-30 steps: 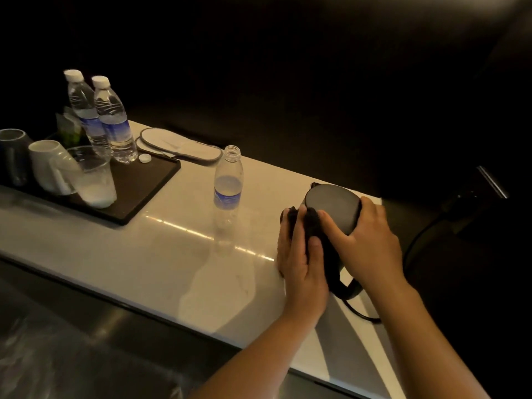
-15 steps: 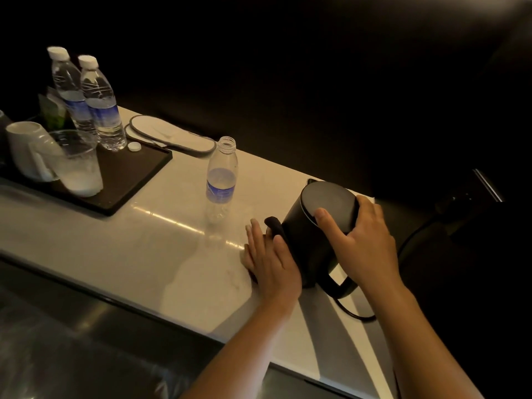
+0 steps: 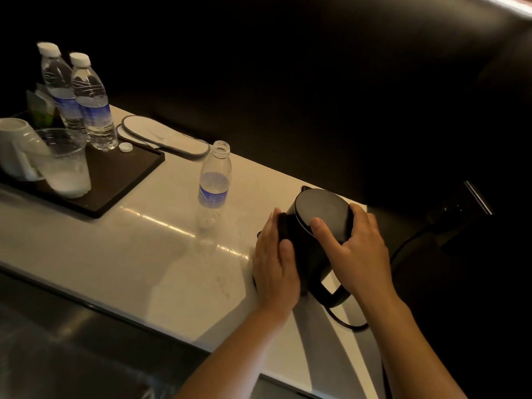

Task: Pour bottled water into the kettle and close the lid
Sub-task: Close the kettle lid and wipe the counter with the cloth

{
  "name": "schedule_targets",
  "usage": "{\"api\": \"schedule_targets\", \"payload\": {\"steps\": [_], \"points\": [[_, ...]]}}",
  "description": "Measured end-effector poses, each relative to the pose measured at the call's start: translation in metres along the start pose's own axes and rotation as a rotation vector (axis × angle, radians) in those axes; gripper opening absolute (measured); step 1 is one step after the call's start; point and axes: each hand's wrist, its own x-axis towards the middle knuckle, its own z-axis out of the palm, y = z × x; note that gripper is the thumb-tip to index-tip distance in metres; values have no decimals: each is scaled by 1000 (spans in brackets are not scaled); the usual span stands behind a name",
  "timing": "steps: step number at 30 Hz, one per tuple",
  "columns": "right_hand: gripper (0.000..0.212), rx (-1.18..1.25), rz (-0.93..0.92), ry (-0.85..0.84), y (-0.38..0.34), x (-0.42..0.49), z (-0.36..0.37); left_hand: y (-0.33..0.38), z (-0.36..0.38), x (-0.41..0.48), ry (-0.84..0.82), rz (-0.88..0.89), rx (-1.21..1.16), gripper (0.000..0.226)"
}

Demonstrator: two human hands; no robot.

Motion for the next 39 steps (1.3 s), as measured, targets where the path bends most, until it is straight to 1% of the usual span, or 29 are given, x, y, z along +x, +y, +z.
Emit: {"api": "schedule_targets", "payload": {"steps": [2, 4, 6, 7, 9, 11, 13, 15, 19, 22, 24, 26, 28, 30, 33, 36, 39], "points": [[100, 11, 1, -7, 1, -1, 1, -4, -4, 9, -16, -150, -89, 51], [102, 31, 6, -9, 1, -1, 1, -2, -7, 19, -39, -292, -145, 40], [97, 50, 11, -7, 3, 0, 1, 8, -8, 27, -49, -397, -160, 31], [91, 55, 9, -7, 4, 2, 0, 15, -7, 28, -51, -419, -162, 32], [77, 58, -2, -17, 8, 5, -1, 32, -2, 25, -30, -365, -134, 45], [72, 62, -12, -28, 11, 7, -4, 50, 3, 20, 17, -186, -54, 53], [70, 67, -21, -29, 11, 8, -5, 63, 4, 18, 37, -33, -4, 52], [69, 75, -31, -31, 11, 8, -5, 60, 4, 20, 19, 0, -5, 48], [69, 107, -42, -43, 15, 10, -6, 29, 3, 24, -15, -54, -82, 46], [67, 138, -49, -62, 20, 14, -5, 8, -2, 29, -81, -171, -159, 42], [64, 165, -39, -79, 24, 16, -6, -2, -8, 33, -130, -262, -214, 43], [59, 206, -6, -124, 28, 20, -8, -5, -11, 36, -168, -343, -239, 45], [56, 249, 25, -187, 30, 24, -12, -1, -11, 36, -167, -391, -247, 46], [54, 297, 35, -232, 29, 29, -17, 10, -6, 28, -85, -349, -165, 50], [45, 369, 36, -289, 25, 37, -23, 32, 6, 9, 35, -172, -52, 53], [39, 399, 31, -320, 26, 40, -25, 40, 13, -3, 40, -13, 60, 55], [41, 414, 40, -339, 27, 42, -26, 21, 9, -2, 16, 75, 75, 56]]}}
